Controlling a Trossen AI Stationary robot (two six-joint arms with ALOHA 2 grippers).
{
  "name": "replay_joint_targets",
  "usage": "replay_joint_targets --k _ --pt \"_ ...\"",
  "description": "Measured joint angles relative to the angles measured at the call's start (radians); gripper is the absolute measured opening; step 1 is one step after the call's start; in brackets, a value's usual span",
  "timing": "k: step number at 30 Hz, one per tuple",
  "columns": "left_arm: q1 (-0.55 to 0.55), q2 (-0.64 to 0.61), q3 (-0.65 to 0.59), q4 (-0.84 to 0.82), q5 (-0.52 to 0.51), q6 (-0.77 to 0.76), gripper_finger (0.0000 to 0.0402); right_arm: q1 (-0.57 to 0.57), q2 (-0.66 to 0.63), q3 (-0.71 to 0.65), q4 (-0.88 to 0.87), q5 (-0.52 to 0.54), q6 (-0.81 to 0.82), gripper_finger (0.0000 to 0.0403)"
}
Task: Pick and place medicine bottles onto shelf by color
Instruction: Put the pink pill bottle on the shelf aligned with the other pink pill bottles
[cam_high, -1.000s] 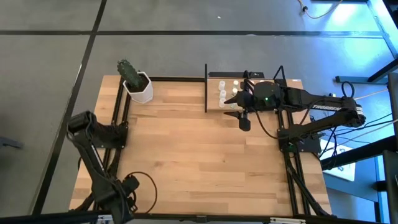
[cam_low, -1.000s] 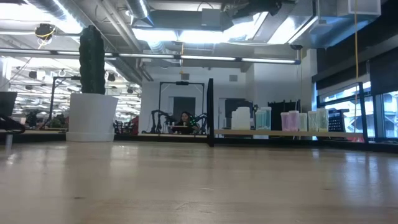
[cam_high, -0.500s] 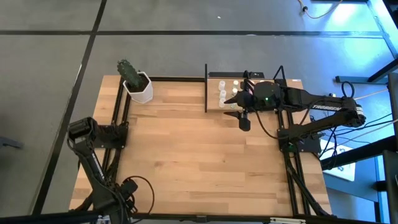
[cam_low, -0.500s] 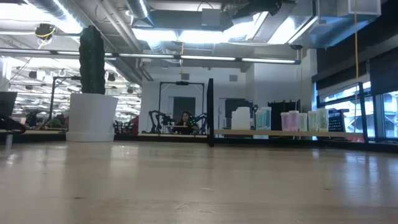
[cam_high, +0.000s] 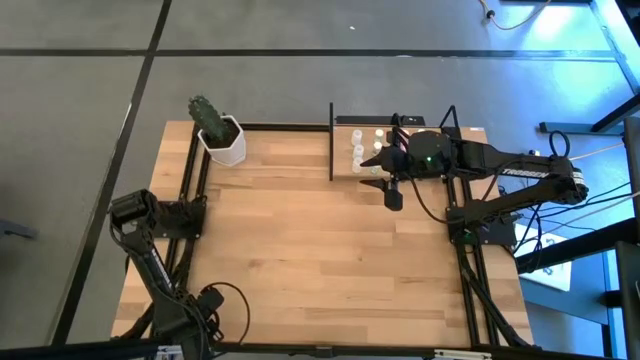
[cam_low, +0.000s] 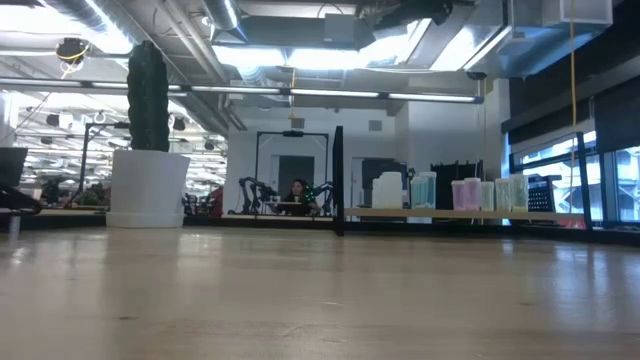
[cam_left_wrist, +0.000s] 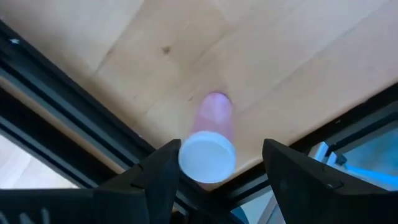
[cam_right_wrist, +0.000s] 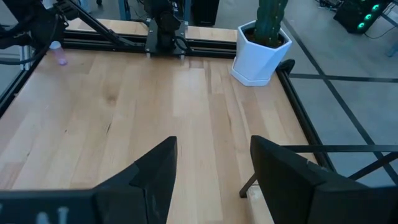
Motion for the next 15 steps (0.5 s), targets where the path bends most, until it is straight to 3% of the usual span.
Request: replay_joint_targets --k 15 --pt "0.002 0.000 -0.003 0.002 -0.021 0.078 0.0220 0.000 0.000 0.000 0.000 0.000 0.003 0.0207"
